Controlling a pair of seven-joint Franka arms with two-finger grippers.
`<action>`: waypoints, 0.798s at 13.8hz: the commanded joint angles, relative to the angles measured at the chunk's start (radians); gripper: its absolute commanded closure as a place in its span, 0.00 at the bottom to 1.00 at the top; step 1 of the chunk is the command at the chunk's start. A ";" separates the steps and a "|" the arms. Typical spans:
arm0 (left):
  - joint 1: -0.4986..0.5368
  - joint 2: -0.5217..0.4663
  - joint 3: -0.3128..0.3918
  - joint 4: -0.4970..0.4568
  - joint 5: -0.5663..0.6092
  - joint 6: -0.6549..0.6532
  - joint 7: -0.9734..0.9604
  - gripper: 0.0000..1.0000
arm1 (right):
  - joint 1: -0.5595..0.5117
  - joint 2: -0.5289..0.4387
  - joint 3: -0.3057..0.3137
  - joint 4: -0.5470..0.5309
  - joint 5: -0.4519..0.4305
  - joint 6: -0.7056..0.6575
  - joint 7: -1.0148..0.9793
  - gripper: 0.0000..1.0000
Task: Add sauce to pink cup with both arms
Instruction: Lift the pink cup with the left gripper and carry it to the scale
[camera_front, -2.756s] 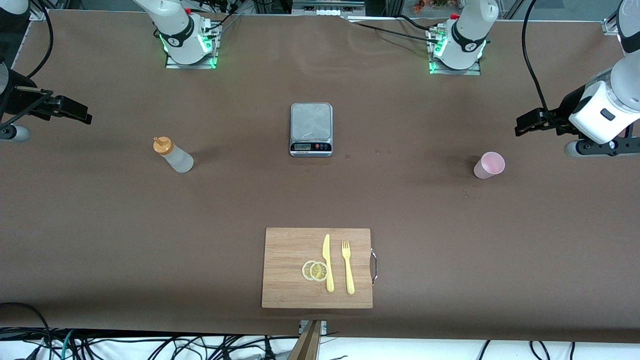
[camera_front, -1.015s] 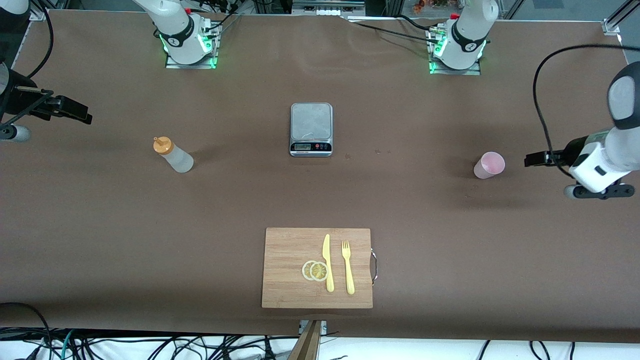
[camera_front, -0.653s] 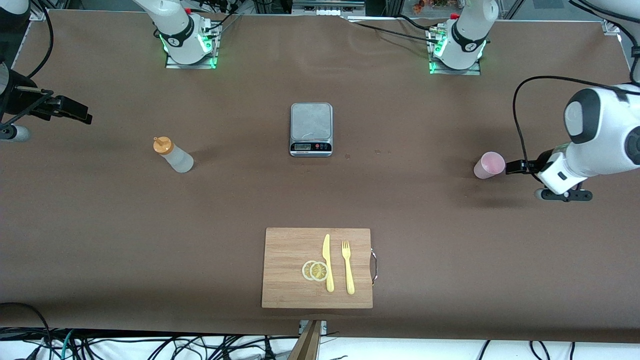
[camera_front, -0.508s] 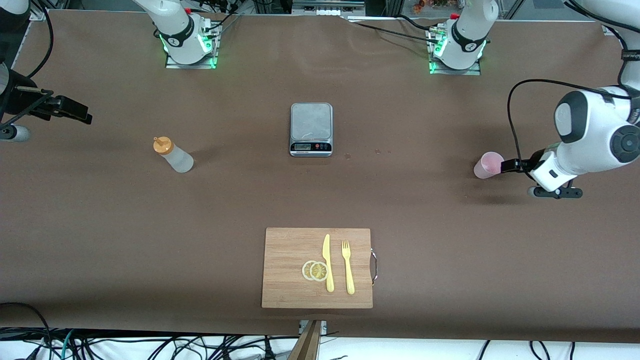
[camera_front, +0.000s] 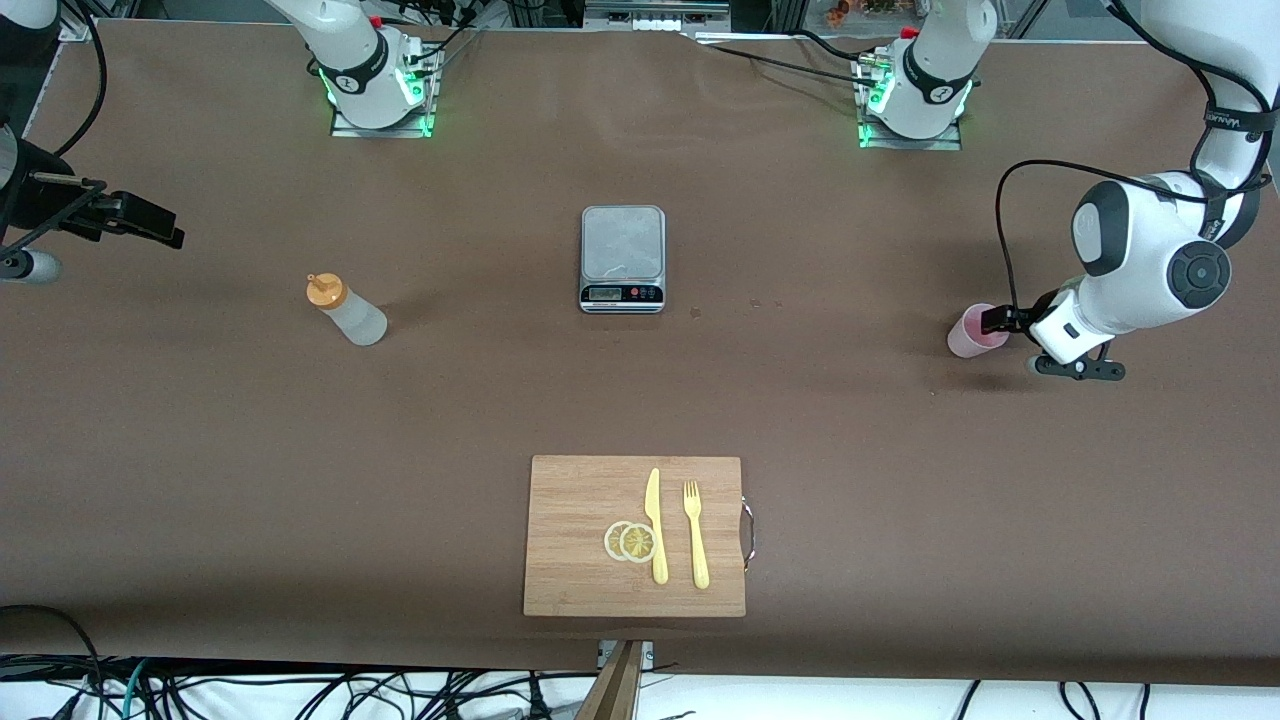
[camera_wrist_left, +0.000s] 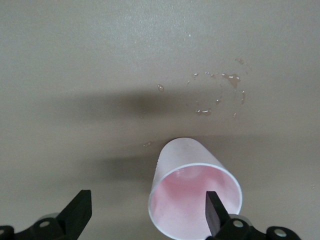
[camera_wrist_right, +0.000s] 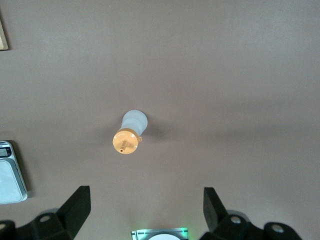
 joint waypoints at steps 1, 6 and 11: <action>0.015 -0.037 -0.003 -0.034 -0.003 0.012 0.049 0.01 | -0.002 0.000 0.000 0.012 0.001 -0.003 0.011 0.00; 0.014 -0.026 -0.003 -0.059 -0.030 0.053 0.048 0.15 | -0.002 0.000 0.000 0.012 0.001 -0.003 0.011 0.00; 0.008 -0.022 -0.003 -0.062 -0.030 0.053 0.032 0.77 | -0.002 0.000 0.000 0.012 0.001 -0.001 0.009 0.00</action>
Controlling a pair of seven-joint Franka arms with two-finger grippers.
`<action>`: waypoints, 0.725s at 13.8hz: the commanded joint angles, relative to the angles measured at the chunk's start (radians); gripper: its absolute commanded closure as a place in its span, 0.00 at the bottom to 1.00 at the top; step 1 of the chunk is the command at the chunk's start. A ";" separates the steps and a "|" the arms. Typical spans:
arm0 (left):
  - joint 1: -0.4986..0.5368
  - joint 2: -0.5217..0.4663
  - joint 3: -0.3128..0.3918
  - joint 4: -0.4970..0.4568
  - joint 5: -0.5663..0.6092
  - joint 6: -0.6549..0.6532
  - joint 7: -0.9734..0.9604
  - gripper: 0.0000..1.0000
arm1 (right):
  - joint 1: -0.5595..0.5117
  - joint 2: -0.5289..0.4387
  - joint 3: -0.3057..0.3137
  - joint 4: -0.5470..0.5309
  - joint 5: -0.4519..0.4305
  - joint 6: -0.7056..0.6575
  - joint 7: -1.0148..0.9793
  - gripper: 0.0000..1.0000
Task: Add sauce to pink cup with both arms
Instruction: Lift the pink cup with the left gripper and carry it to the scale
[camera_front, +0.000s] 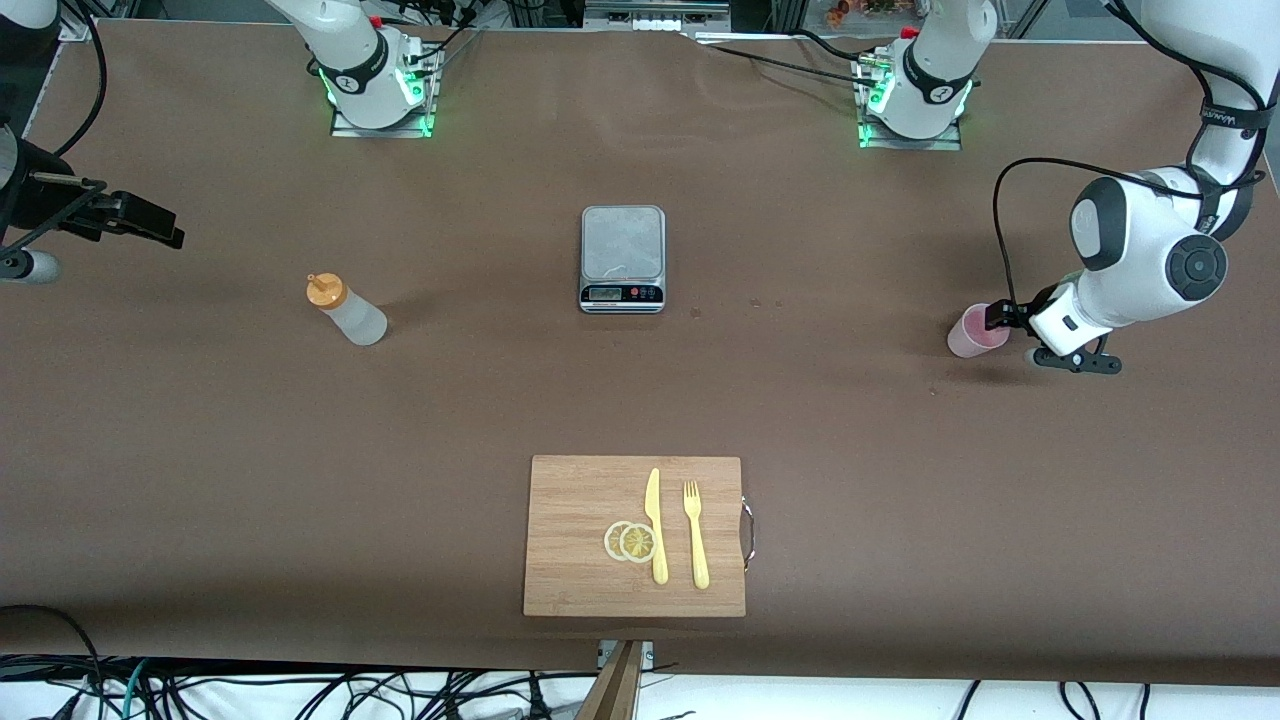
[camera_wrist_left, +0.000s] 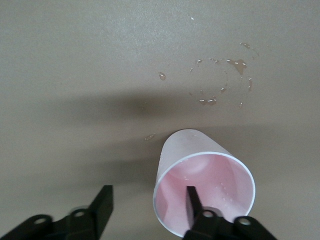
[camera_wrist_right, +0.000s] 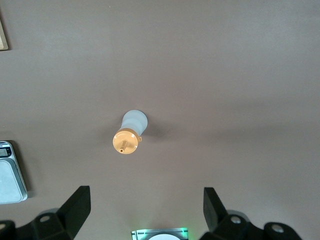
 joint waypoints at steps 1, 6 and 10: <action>-0.002 -0.016 -0.002 -0.016 -0.022 0.013 -0.002 0.92 | -0.002 0.000 0.000 0.012 0.001 -0.002 0.009 0.00; -0.035 -0.025 -0.007 0.010 -0.059 0.005 -0.080 1.00 | -0.002 0.000 0.000 0.012 0.001 -0.002 0.009 0.00; -0.145 -0.050 -0.114 0.087 -0.084 -0.019 -0.292 1.00 | -0.002 0.000 0.000 0.012 0.001 -0.002 0.009 0.00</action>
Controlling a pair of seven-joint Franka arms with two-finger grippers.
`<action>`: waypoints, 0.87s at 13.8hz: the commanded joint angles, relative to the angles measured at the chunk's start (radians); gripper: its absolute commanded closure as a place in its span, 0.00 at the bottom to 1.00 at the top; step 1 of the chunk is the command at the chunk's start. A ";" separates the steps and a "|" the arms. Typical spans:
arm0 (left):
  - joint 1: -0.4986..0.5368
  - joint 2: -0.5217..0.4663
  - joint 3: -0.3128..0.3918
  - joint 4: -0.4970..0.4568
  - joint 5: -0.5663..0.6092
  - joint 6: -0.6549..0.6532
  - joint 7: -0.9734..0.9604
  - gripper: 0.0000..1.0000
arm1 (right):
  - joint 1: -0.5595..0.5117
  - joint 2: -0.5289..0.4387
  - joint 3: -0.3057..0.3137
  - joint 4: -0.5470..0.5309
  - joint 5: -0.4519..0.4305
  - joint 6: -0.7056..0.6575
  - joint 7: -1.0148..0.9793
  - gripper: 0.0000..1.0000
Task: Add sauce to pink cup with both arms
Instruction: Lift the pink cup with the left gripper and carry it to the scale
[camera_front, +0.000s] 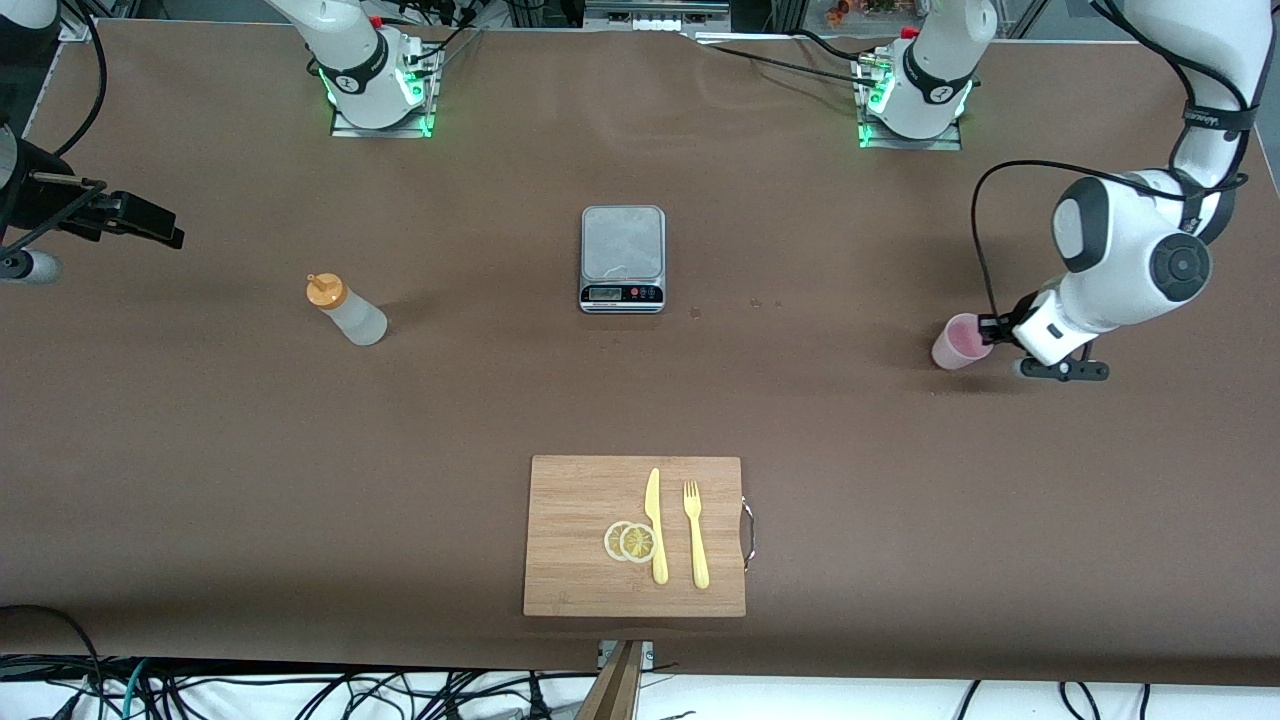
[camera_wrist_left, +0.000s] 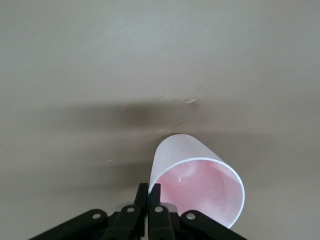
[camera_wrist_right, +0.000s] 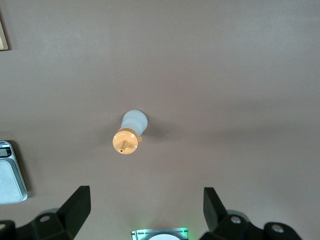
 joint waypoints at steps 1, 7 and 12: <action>-0.073 -0.037 -0.125 0.059 -0.018 -0.049 -0.200 1.00 | 0.001 0.000 0.001 0.012 0.001 -0.002 0.009 0.00; -0.247 -0.024 -0.389 0.111 -0.021 -0.074 -0.667 1.00 | -0.002 0.000 0.001 0.012 0.001 -0.002 0.009 0.00; -0.446 0.028 -0.404 0.111 -0.127 0.016 -0.822 1.00 | 0.001 0.000 0.001 0.012 0.000 -0.002 0.011 0.00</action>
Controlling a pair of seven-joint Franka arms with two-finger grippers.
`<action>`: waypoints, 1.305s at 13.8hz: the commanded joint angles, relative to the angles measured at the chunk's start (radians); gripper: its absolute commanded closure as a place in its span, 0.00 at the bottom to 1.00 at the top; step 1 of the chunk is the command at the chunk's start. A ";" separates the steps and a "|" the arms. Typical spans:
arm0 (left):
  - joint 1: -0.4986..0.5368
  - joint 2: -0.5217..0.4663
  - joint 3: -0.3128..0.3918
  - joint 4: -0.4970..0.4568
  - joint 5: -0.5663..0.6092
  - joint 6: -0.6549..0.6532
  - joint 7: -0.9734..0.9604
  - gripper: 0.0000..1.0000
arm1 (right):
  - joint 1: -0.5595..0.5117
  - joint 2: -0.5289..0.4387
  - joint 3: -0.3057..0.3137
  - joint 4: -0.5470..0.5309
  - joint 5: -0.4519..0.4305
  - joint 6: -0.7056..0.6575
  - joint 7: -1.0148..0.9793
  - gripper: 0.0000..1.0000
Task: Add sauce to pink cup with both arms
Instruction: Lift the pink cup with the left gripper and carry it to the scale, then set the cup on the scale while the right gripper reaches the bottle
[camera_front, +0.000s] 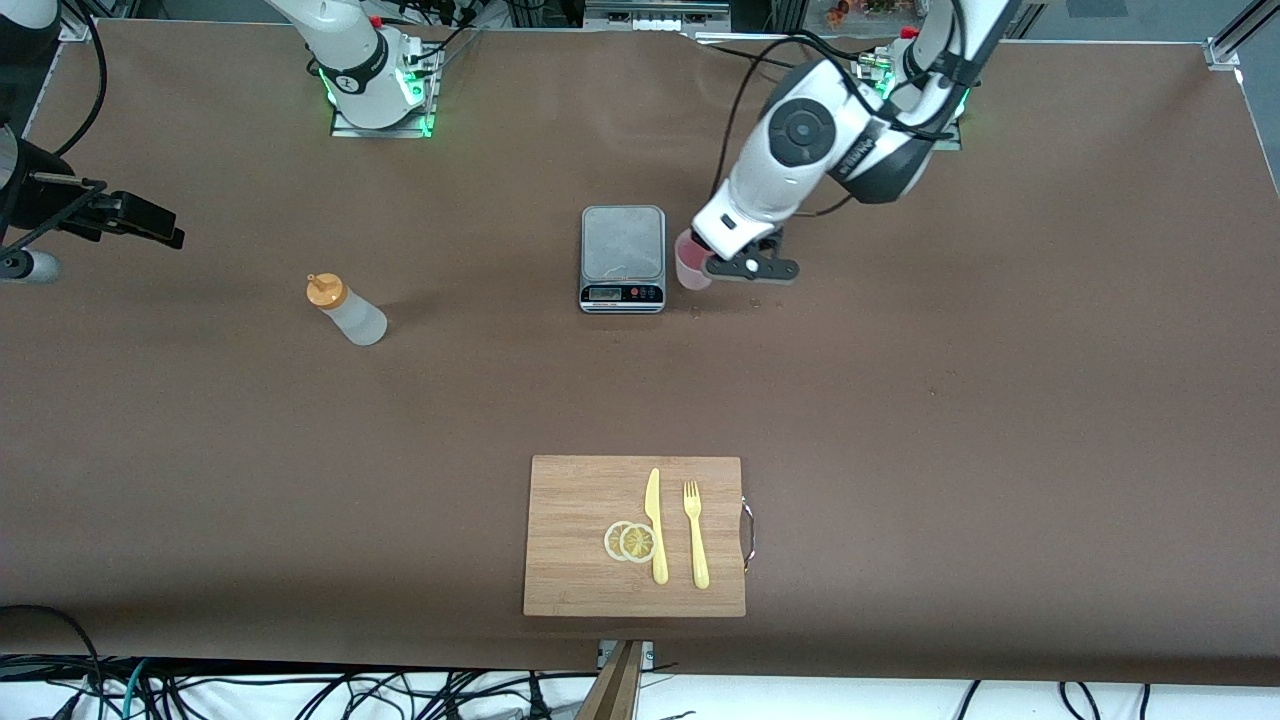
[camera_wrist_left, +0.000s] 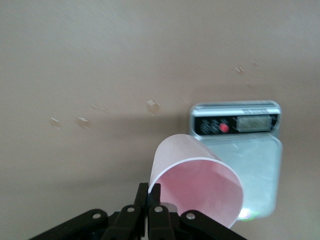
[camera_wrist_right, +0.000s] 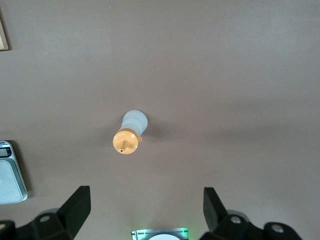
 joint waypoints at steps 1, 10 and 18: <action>-0.109 0.054 0.013 0.010 -0.032 0.086 -0.118 1.00 | 0.001 0.000 0.001 0.013 0.001 -0.002 0.011 0.00; -0.248 0.146 0.031 0.061 -0.023 0.123 -0.234 1.00 | -0.007 0.002 0.005 0.013 0.003 0.006 0.006 0.00; -0.248 0.177 0.079 0.102 -0.003 0.122 -0.220 0.86 | -0.010 0.072 0.007 -0.005 0.071 0.038 -0.148 0.00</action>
